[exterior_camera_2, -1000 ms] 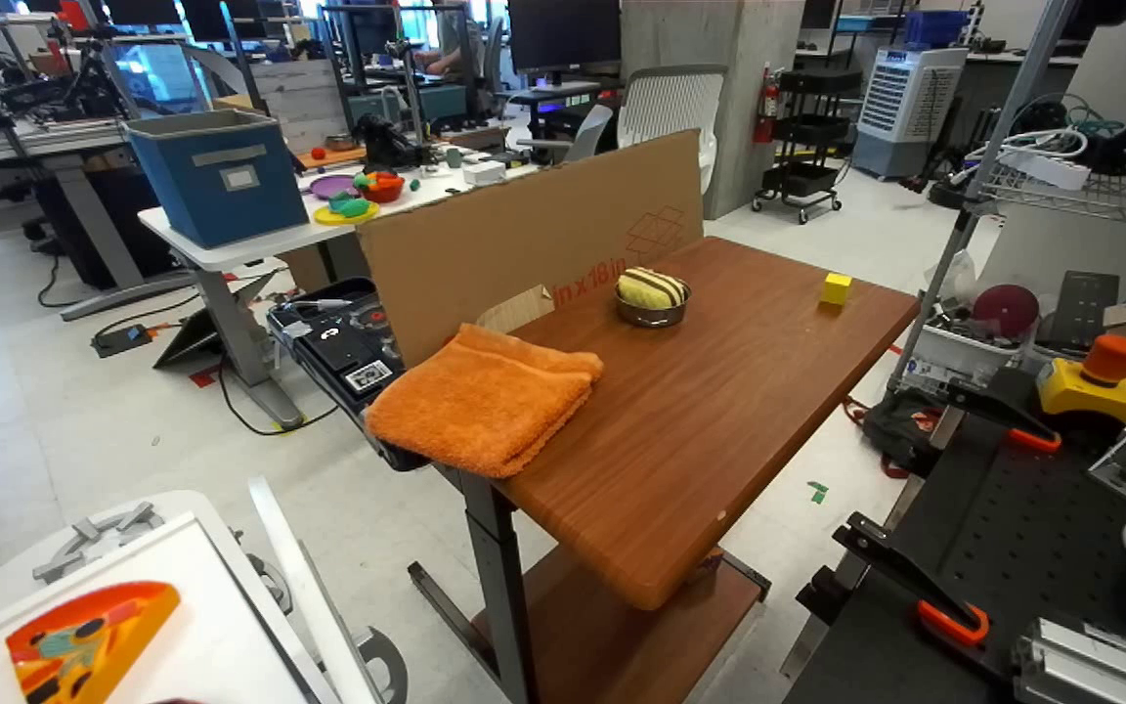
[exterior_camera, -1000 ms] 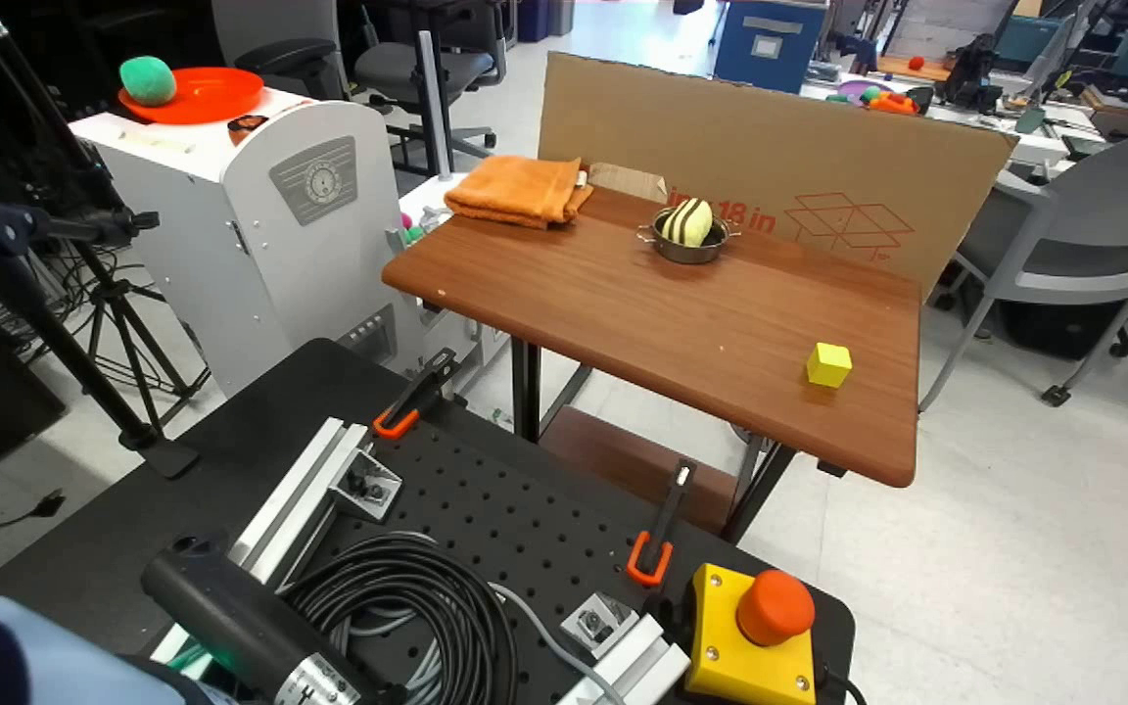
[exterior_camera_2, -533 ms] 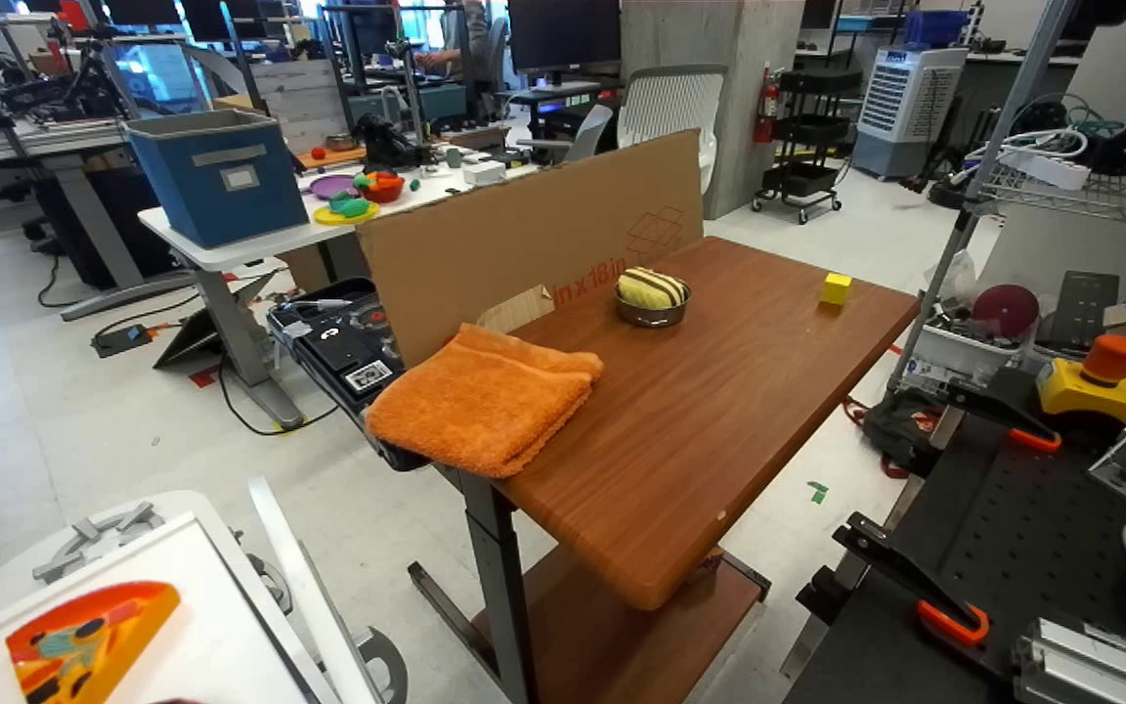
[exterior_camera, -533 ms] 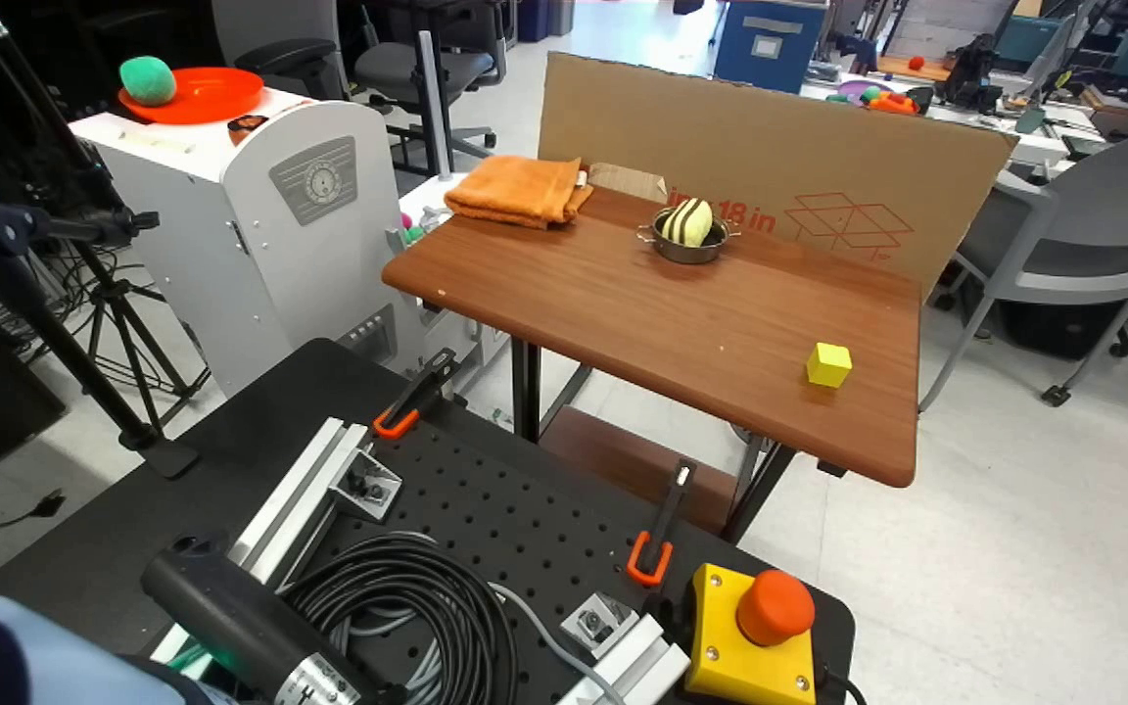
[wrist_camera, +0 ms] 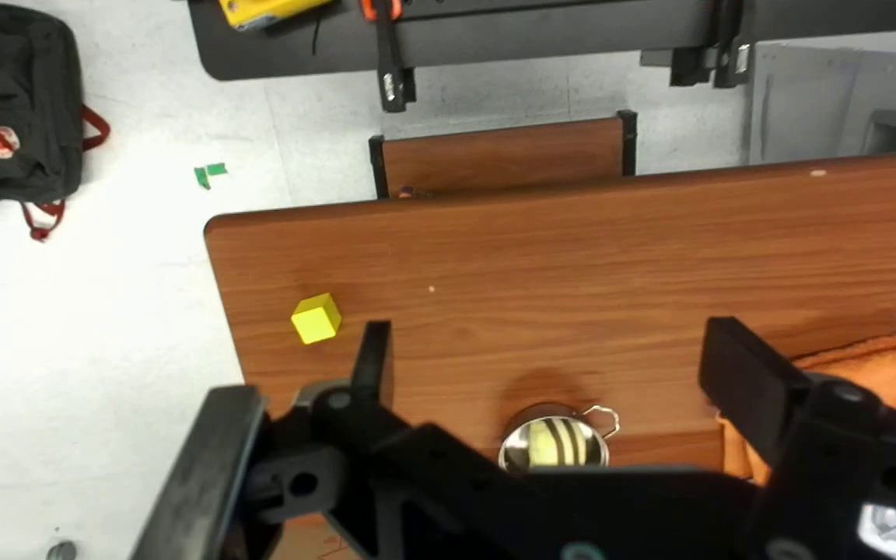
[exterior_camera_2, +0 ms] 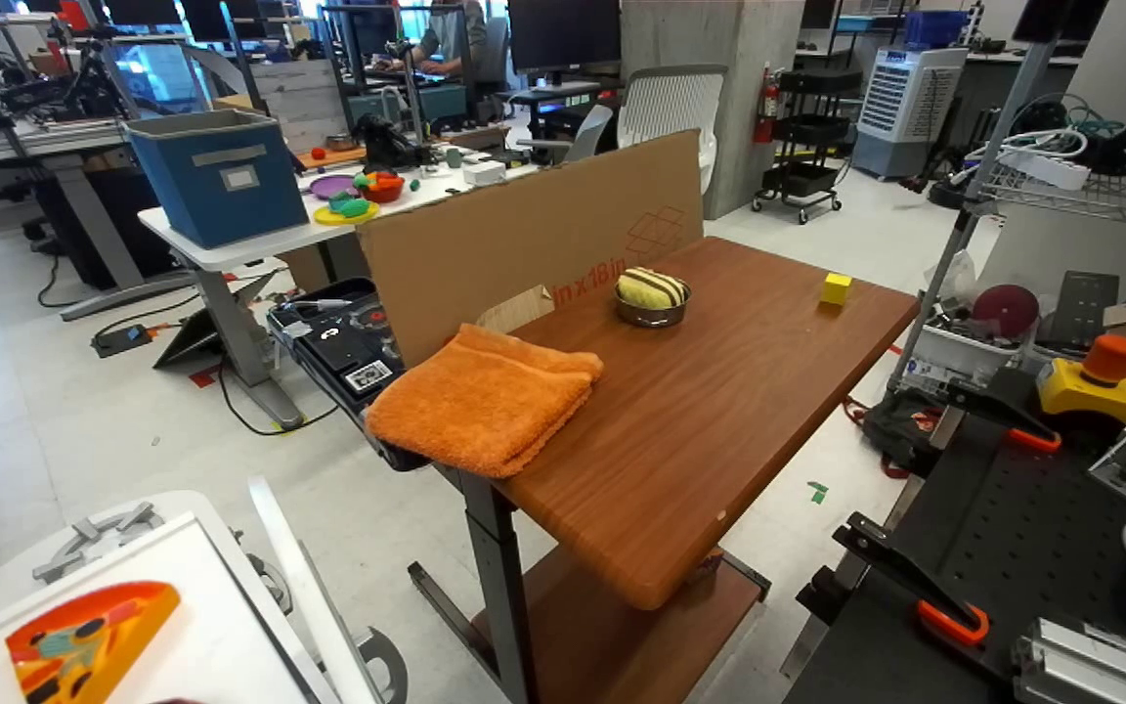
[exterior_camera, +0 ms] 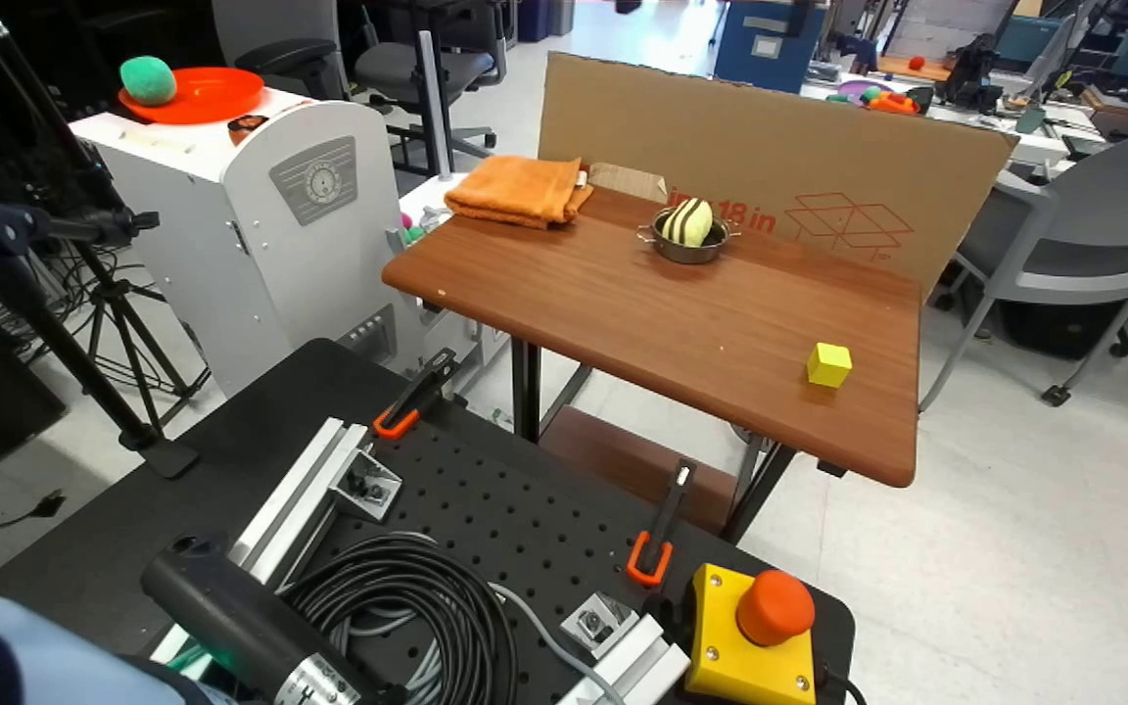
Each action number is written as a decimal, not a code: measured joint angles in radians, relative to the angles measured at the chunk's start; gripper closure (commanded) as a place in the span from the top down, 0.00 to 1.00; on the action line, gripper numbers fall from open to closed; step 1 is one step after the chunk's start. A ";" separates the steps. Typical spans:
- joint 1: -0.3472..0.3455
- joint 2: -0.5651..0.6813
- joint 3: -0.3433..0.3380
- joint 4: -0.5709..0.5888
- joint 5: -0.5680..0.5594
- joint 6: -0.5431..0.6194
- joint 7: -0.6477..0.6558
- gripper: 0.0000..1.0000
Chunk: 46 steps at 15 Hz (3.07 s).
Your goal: Move the yellow plush toy
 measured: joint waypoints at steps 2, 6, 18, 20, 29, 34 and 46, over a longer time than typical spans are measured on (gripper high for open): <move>-0.028 0.067 -0.042 0.010 -0.030 0.094 -0.058 1.00; -0.065 0.261 -0.120 0.048 -0.035 0.281 -0.144 1.00; -0.107 0.794 -0.129 0.252 0.067 0.492 -0.235 1.00; -0.117 0.854 -0.121 0.291 0.067 0.492 -0.249 1.00; -0.135 1.038 -0.097 0.438 0.025 0.482 -0.277 0.58; -0.135 1.072 -0.090 0.478 0.008 0.454 -0.283 0.19; -0.121 1.127 -0.042 0.713 0.006 0.372 -0.191 0.08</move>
